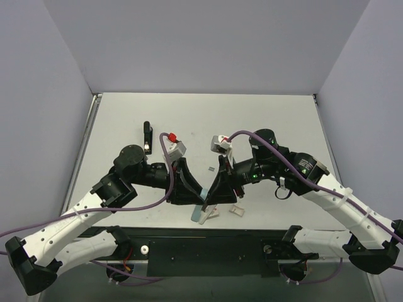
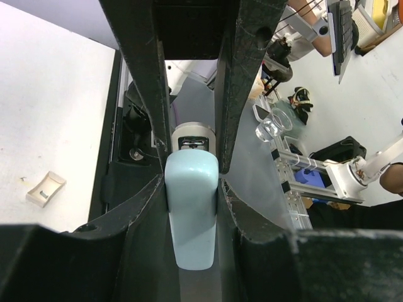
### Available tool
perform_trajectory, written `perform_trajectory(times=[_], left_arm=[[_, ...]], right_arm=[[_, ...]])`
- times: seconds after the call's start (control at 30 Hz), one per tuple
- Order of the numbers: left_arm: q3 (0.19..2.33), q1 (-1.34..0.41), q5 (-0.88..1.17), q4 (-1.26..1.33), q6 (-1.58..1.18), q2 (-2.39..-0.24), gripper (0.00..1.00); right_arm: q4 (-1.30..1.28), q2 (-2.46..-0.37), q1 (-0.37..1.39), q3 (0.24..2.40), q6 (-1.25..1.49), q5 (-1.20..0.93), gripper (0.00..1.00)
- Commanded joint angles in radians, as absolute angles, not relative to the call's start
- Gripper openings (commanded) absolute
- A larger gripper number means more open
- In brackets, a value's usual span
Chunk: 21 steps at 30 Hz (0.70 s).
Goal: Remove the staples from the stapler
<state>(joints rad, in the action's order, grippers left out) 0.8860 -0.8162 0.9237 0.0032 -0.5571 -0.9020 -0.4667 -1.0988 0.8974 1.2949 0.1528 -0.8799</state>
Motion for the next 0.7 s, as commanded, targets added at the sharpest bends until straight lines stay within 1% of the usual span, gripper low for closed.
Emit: perform_trajectory(times=[0.0,0.03,0.07,0.1,0.67], left_arm=[[0.945,-0.836,0.933,0.038,-0.537,-0.902,0.00],[0.949,-0.836,0.934,0.037,-0.535,-0.902,0.00],[0.950,-0.836,0.930,0.032,-0.532,-0.902,0.00],[0.954,-0.838,0.924,0.029,-0.531,-0.900,0.00],[0.974,-0.847,0.807,0.032,-0.517,-0.859,0.00]], right_arm=[[-0.448,-1.101,0.904,1.322,0.117,-0.876,0.20],[-0.449,-1.098,0.904,1.318,0.115,-0.876,0.15],[-0.451,-1.097,0.905,1.310,0.114,-0.874,0.02],[-0.453,-1.089,0.904,1.304,0.112,-0.871,0.00],[-0.388,-0.845,0.925,1.005,0.195,-0.758,0.00]])
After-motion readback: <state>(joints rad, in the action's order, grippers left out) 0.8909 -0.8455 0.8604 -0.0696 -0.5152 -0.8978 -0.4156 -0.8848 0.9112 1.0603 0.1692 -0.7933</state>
